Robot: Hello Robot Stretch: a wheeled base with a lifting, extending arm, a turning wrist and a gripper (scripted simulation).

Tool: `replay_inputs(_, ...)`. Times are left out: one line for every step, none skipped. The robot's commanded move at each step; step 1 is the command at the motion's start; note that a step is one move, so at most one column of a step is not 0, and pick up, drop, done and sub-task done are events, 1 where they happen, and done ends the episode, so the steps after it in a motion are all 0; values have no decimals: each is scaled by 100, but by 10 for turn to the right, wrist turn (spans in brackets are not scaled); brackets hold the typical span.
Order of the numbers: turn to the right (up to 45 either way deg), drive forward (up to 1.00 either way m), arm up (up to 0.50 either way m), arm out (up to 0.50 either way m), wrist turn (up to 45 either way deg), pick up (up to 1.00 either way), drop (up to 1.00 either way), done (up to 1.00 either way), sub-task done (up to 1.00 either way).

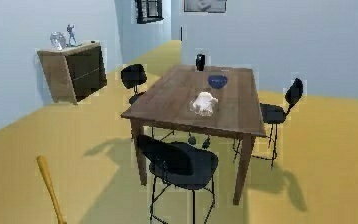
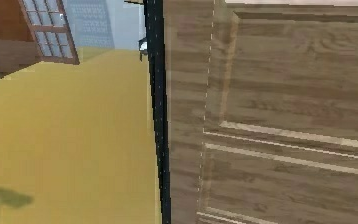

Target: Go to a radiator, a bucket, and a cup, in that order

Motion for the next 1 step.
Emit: replay_inputs(0, 5, 0, 0, 0, 0, 0, 0, 0)
